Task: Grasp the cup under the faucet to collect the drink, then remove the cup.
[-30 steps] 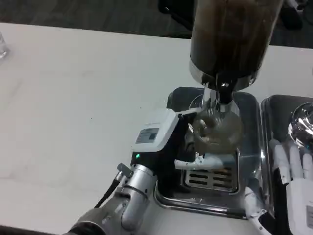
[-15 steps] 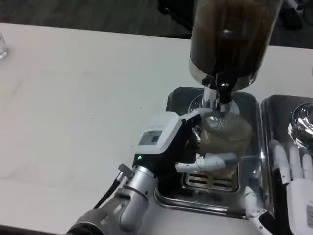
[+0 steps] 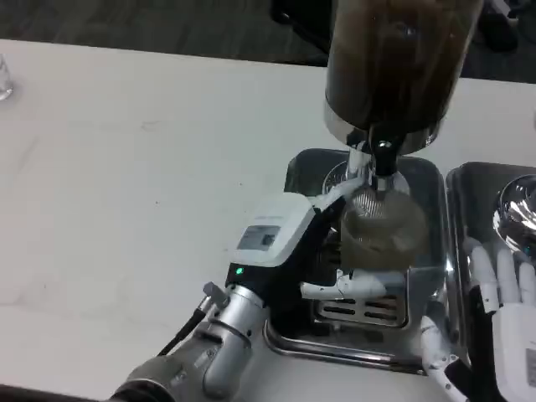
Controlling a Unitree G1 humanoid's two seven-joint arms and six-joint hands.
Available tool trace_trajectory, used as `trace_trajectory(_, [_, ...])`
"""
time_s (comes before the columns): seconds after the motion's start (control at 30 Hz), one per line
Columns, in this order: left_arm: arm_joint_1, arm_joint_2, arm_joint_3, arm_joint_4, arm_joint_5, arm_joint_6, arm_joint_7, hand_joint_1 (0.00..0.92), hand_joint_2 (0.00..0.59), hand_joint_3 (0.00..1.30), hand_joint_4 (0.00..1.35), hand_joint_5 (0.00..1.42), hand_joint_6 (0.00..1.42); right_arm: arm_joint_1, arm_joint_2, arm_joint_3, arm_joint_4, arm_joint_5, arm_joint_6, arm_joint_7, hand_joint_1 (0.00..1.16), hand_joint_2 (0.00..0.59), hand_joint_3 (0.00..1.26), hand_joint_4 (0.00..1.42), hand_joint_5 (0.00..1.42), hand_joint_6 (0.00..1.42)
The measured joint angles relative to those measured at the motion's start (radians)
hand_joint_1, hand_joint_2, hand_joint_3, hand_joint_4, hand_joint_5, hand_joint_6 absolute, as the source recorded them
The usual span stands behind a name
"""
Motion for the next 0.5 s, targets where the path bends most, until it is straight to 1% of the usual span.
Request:
trace_trajectory(0.13, [0.011, 0.013, 0.007, -0.016, -0.004, -0.016, 0.01, 0.142, 0.008, 0.11, 0.2, 0.42, 0.27, -0.004, -0.004, -0.004, 0.002, 0.005, -0.004, 0.0, 0.11, 0.503, 0.06, 0.0, 0.0, 0.0])
trace_trajectory(0.17, [0.016, 0.019, 0.01, -0.023, -0.005, -0.023, 0.012, 0.138, 0.006, 0.11, 0.2, 0.42, 0.27, -0.006, -0.006, -0.005, 0.003, 0.006, -0.004, 0.0, 0.11, 0.503, 0.06, 0.0, 0.0, 0.0])
trace_trajectory(0.2, [0.02, 0.025, 0.014, -0.029, -0.008, -0.027, 0.019, 0.105, 0.001, 0.1, 0.2, 0.42, 0.27, -0.008, -0.008, -0.007, 0.003, 0.009, -0.005, 0.0, 0.11, 0.503, 0.06, 0.0, 0.0, 0.0])
trace_trajectory(0.3, [0.038, 0.047, 0.027, -0.058, -0.014, -0.055, 0.029, 0.059, 0.0, 0.08, 0.18, 0.4, 0.25, -0.014, -0.016, -0.014, 0.004, 0.016, -0.007, 0.0, 0.11, 0.502, 0.06, 0.0, 0.0, 0.0])
trace_trajectory(0.37, [0.048, 0.056, 0.043, -0.075, -0.024, -0.067, 0.029, 0.054, 0.0, 0.08, 0.18, 0.4, 0.25, -0.019, -0.02, -0.018, 0.006, 0.024, -0.01, 0.001, 0.11, 0.501, 0.06, 0.0, 0.0, 0.0])
trace_trajectory(0.5, [0.074, 0.086, 0.071, -0.124, -0.047, -0.099, 0.037, 0.044, 0.0, 0.08, 0.19, 0.4, 0.25, -0.039, -0.034, -0.034, 0.023, 0.038, -0.013, 0.005, 0.1, 0.501, 0.06, 0.0, 0.0, 0.0])
